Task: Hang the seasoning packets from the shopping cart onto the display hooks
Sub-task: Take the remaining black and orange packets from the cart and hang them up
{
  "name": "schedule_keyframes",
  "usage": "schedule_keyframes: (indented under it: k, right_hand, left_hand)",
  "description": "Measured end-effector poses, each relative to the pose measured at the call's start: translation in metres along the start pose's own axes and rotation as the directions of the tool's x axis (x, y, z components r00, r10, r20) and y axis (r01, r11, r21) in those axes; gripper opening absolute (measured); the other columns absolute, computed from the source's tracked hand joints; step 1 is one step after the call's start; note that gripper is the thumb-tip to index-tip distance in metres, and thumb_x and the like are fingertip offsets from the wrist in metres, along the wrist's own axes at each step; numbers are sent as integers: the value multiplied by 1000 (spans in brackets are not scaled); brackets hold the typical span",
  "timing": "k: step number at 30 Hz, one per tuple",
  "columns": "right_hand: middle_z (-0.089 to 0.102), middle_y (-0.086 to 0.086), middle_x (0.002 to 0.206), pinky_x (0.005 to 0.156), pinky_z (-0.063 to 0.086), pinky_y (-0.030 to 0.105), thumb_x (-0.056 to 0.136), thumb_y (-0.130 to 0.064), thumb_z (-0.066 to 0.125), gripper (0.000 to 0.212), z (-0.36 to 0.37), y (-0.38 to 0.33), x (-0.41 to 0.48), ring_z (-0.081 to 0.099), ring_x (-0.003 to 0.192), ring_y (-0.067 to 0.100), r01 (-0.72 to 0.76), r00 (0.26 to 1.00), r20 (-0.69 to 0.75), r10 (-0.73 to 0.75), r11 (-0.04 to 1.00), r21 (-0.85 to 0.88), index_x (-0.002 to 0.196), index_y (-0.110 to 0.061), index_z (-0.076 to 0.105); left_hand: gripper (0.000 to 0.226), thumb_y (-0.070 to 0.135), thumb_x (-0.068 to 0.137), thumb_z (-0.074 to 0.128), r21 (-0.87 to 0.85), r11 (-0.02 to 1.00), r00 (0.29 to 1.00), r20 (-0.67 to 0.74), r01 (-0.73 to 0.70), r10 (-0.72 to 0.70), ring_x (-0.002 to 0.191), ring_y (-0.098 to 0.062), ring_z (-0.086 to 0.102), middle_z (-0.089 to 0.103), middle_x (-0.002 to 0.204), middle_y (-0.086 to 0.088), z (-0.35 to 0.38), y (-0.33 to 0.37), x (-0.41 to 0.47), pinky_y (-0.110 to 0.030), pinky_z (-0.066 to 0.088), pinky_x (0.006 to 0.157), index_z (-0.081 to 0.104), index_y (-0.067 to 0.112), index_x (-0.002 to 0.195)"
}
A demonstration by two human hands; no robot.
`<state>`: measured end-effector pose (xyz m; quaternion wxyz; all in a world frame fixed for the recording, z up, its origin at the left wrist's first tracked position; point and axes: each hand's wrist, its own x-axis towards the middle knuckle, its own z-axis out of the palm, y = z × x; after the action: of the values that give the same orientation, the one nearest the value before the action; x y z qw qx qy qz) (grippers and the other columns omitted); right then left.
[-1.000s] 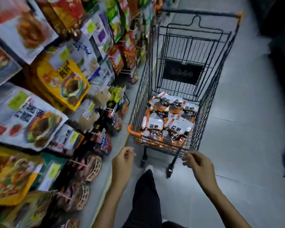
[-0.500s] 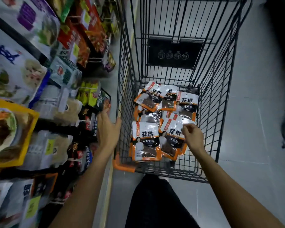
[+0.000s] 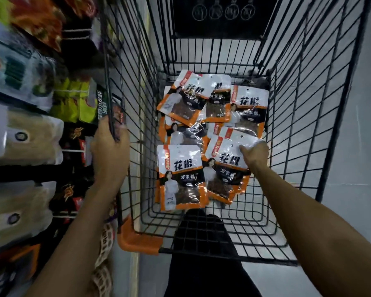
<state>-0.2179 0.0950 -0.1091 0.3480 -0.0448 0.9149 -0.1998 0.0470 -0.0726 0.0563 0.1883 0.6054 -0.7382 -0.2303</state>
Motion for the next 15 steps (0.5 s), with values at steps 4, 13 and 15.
schedule_keyframes:
  k: [4, 13, 15]
  right_hand:
    - [46, 24, 138, 107, 39, 44, 83, -28, 75, 79, 6, -5, 8, 44, 130, 36, -70, 990, -118, 74, 997, 34, 139, 7, 30]
    - [67, 17, 112, 90, 55, 46, 82, -33, 75, 45, -7, -33, 5, 65, 101, 33, -61, 998, 37, 52, 943, 328, 110, 0, 63]
    - [66, 18, 115, 89, 55, 45, 85, -26, 73, 41, -10, -34, 2, 65, 102, 33, -63, 993, 113, 19, 915, 398, 113, 1, 59]
  left_hand:
    - [21, 17, 99, 47, -43, 998, 999, 9, -45, 45, 71, -4, 39, 51, 87, -4, 1, 0, -2, -18, 26, 59, 53, -1, 109]
    - [19, 20, 100, 45, -58, 997, 998, 49, -48, 51, 75, -25, 50, 53, 82, -7, -3, -4, 2, -30, 35, 62, 53, 4, 106]
    - [20, 17, 100, 44, -55, 997, 997, 46, -57, 60, 78, -23, 52, 54, 86, -6, -3, -4, 2, -27, 34, 64, 53, 3, 109]
